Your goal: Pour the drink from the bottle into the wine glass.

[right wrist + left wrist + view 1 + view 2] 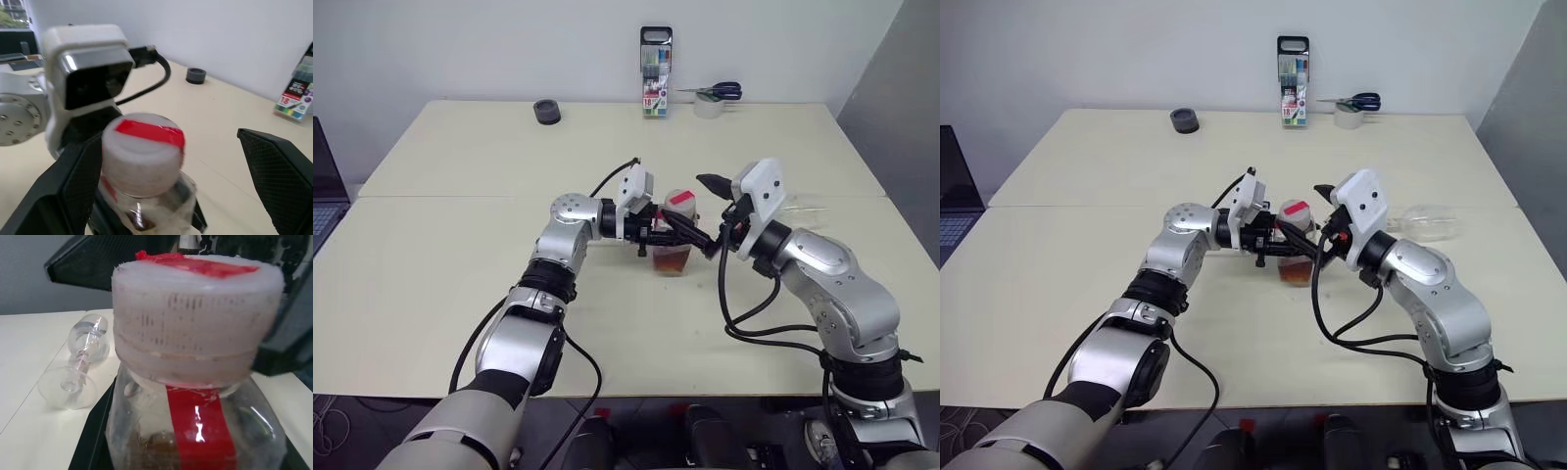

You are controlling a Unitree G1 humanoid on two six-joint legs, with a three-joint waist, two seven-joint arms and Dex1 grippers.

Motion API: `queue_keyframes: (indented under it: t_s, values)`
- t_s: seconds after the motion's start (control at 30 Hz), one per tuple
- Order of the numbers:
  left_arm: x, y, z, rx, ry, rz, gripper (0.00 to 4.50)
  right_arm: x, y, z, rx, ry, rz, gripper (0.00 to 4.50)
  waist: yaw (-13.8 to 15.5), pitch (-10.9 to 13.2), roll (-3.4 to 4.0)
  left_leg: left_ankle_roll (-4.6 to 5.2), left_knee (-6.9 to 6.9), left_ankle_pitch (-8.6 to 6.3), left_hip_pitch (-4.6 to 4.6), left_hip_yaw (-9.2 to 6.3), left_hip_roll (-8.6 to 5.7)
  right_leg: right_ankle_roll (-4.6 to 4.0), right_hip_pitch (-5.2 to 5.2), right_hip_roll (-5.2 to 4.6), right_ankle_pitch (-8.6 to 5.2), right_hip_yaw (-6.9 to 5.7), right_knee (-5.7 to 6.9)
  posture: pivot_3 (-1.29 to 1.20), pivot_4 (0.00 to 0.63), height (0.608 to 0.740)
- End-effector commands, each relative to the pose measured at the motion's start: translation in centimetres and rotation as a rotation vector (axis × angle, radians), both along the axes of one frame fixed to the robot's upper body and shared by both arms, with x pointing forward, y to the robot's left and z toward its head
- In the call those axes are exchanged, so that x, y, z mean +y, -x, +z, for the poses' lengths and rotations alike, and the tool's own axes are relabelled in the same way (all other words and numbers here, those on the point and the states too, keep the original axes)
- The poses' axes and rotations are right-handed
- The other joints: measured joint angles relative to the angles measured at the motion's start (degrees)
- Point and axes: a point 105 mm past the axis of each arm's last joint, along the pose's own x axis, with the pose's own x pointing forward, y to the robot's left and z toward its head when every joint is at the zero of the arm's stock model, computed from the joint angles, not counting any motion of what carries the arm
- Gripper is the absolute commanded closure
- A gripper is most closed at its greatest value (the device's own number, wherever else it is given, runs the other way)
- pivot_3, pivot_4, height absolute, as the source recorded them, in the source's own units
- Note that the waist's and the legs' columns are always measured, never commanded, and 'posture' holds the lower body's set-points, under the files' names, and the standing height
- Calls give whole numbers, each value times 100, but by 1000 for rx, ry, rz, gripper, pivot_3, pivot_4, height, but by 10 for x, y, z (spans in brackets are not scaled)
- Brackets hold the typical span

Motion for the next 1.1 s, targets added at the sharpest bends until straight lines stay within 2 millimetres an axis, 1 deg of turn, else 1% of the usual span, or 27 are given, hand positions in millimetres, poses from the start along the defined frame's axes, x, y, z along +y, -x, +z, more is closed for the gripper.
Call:
queue_keyframes:
  t_s: [0.03, 0.4, 0.47, 0.57, 0.6, 0.8, 0.93, 1.1]
  values:
    - [-2, 3, 19, -70, 38, -17, 2813, -10, 1, 10, -47, -2, -32, 0, 0, 0, 0, 0, 0, 0, 0, 0, 0, 0, 0, 0, 0, 0, 0, 0, 150, 740]
    - [0, 2, 16, -72, 28, -13, 2815, -20, 20, 11, 1, -51, 8, 0, 3, 0, 0, 1, 0, 0, -1, 0, 0, 0, 0, 0, 0, 0, 0, 0, 150, 740]
    - [0, 2, 16, -72, 29, -11, 2815, -17, 26, 11, 7, -37, 44, 0, 3, 0, 0, 1, 0, -1, -1, 1, 0, 0, 0, 0, 0, 1, 0, 0, 150, 740]
    - [0, 1, 17, -74, 30, -8, 2816, -4, 36, 14, 8, -33, 113, 0, 0, 0, 0, 1, 0, -1, 0, 1, 0, 0, 0, 0, 0, 1, 0, 0, 150, 740]
    - [0, 1, 17, -76, 30, -8, 2816, 0, 36, 15, 3, -30, 117, 0, -1, 0, 0, 1, 0, -1, 0, 1, 1, 0, 0, 1, 0, 0, 0, 0, 150, 740]
    - [-2, 1, 17, -86, 28, -14, 2818, 4, 12, 19, -73, -7, -8, 0, 0, 0, 0, 1, 1, 0, 1, 1, 0, 0, 0, 1, 0, 1, 2, 0, 150, 740]
    - [-3, 2, 16, -88, 25, -19, 2819, 2, 5, 22, -93, -10, -43, 0, 3, 0, 0, -1, 0, 0, -2, 0, -2, 0, 0, -2, 0, 0, -1, 0, 150, 740]
    - [-2, 2, 15, -90, 22, -17, 2819, -8, 1, 20, -93, -5, -84, 0, 4, 0, 0, 0, 0, 0, -1, 0, -1, 0, 0, -2, 0, 0, -1, 0, 150, 740]
